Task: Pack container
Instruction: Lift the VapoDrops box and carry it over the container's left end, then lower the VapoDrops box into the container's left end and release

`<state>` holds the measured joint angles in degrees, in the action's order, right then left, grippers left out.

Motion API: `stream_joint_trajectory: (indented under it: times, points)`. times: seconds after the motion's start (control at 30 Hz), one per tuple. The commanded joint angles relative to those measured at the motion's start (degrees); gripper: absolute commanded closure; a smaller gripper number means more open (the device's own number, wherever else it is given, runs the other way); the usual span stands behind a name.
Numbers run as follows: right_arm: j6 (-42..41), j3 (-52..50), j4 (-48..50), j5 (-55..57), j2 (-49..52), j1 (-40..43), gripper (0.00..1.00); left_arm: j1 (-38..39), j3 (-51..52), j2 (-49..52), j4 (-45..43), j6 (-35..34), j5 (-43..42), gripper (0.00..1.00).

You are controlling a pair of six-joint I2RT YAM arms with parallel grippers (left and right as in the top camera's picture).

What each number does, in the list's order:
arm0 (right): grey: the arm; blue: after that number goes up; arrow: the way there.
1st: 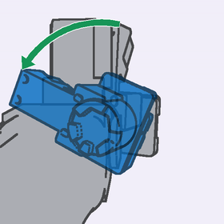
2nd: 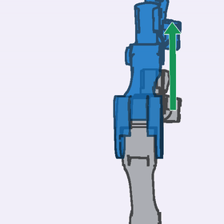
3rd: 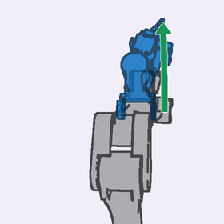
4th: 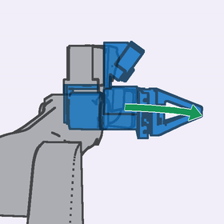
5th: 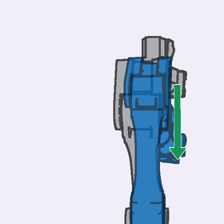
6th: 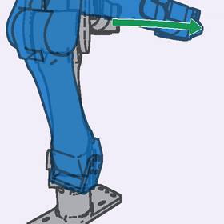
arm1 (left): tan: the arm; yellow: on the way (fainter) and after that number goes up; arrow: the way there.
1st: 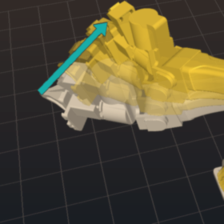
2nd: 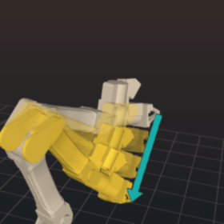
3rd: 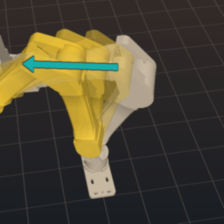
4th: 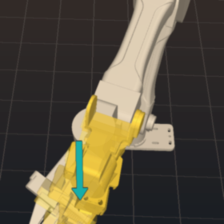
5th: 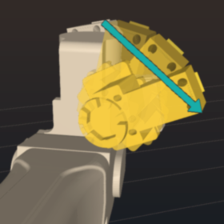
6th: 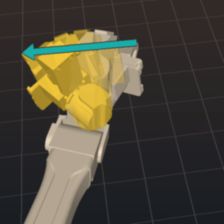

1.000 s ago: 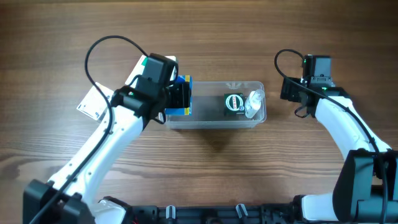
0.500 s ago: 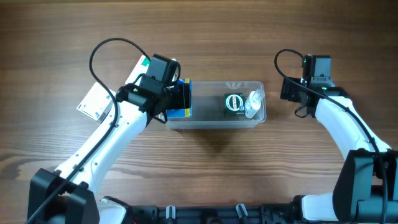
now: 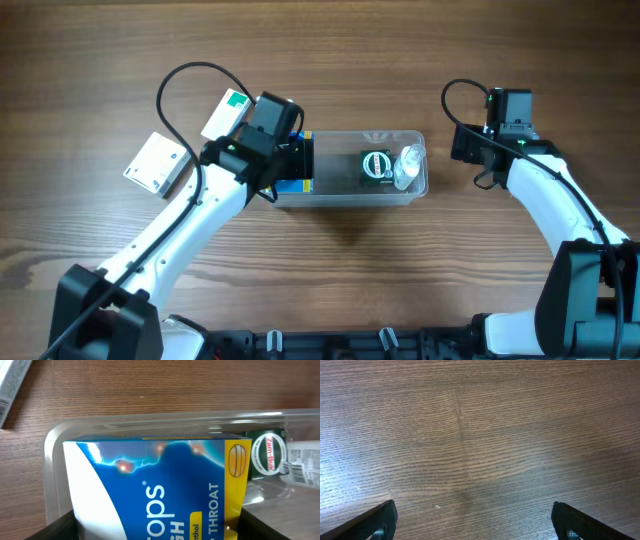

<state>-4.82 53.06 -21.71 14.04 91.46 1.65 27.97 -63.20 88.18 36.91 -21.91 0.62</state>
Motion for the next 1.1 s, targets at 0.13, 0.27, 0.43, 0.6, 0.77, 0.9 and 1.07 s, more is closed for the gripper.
stream_joint_trajectory:
  times: [0.13, 0.27, 0.43, 0.6, 0.77, 0.9, 1.07]
  points:
    - [0.33, -0.24, 0.26, 0.96, 0.48, -0.09, 0.00, 0.31, -0.98, 1.05, -0.11, -0.90, 3.17, 0.39]
    - [0.33, -0.24, 0.26, 0.96, 0.48, -0.09, 0.00, 0.26, -0.98, 3.56, -0.76, -0.87, 4.02, 0.38]
    - [0.33, -0.24, 0.26, 0.96, 0.48, -0.09, 0.00, 0.26, -0.98, 4.42, -1.38, -0.87, 4.46, 0.36]
    - [0.35, -0.24, 0.26, 0.96, 0.48, -0.09, 0.00, 0.26, -0.98, 4.42, -1.36, -0.87, 4.44, 0.15]
    - [0.31, -0.24, 0.26, 0.96, 0.48, -0.09, 0.00, 0.26, -0.98, 4.42, -1.36, -0.85, 4.46, 0.07]
    - [0.35, -0.24, 0.26, 0.96, 0.48, -0.09, 0.00, 0.26, -0.98, 4.39, -1.33, -0.85, 4.44, 0.09]
    - [0.35, -0.24, 0.26, 0.96, 0.48, -0.09, 0.00, 0.33, -1.01, 3.98, -1.14, -0.87, 4.35, 0.18]
